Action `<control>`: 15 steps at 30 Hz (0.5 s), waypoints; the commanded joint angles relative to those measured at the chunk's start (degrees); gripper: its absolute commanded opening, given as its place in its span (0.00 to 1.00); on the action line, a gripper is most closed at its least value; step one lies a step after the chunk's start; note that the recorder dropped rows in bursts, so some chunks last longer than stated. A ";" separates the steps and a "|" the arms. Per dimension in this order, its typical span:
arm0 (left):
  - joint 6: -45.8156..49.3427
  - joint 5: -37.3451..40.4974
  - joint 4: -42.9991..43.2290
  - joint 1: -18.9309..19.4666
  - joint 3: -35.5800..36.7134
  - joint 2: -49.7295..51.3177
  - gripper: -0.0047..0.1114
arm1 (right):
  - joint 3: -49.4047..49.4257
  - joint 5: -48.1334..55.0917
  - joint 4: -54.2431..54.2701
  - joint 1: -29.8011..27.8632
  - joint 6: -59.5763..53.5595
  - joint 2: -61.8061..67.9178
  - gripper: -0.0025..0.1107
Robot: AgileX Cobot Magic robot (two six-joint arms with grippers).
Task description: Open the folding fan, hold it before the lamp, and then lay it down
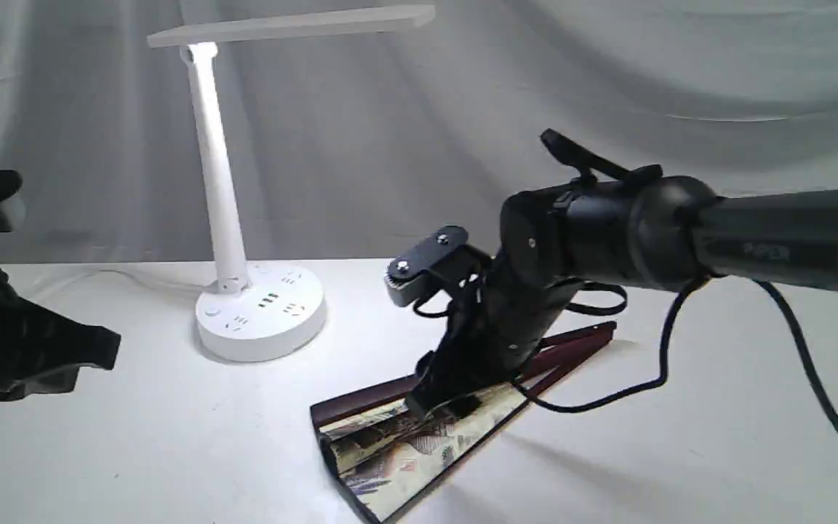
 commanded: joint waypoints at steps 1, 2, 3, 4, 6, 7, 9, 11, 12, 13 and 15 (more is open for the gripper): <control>0.19 0.07 -0.50 -0.30 -0.66 0.01 0.04 | 0.19 0.33 0.40 -3.53 -2.83 -0.59 0.57; 0.19 0.07 -0.50 -0.30 -0.66 0.01 0.04 | 0.19 0.23 0.54 -4.39 -3.59 -0.59 0.57; 0.19 0.07 -0.50 -0.30 -0.66 0.01 0.04 | 0.19 0.23 0.89 -5.12 -4.95 -0.59 0.57; 0.19 0.07 -0.50 -0.30 -0.66 0.01 0.04 | 0.19 0.23 1.25 -5.76 -6.46 -0.59 0.57; 0.19 -0.04 -0.50 -0.30 -0.66 0.01 0.04 | 0.19 0.10 3.28 -6.84 -10.86 -0.59 0.57; 0.19 -0.04 -0.50 -0.30 -0.66 0.01 0.04 | 0.19 -0.17 5.14 -7.11 -12.95 -0.59 0.57; 0.19 -0.17 -0.50 -0.30 -0.66 0.01 0.04 | 0.19 -1.10 9.56 -7.60 -18.43 -0.59 0.57; 0.19 -0.17 -0.50 -0.30 -0.66 0.01 0.04 | 0.19 -2.29 13.37 -7.74 -24.85 -0.59 0.57; 0.19 -0.17 -0.50 -0.30 -0.66 0.01 0.04 | 0.19 -2.88 15.76 -7.74 -27.97 -0.51 0.57; 0.19 -0.17 -0.50 -0.30 -0.66 0.01 0.04 | 0.19 -3.50 17.19 -7.74 -30.43 -0.36 0.57; 0.19 -0.17 -0.50 -0.30 -0.66 0.01 0.04 | 0.19 -4.92 20.08 -7.63 -34.95 0.23 0.56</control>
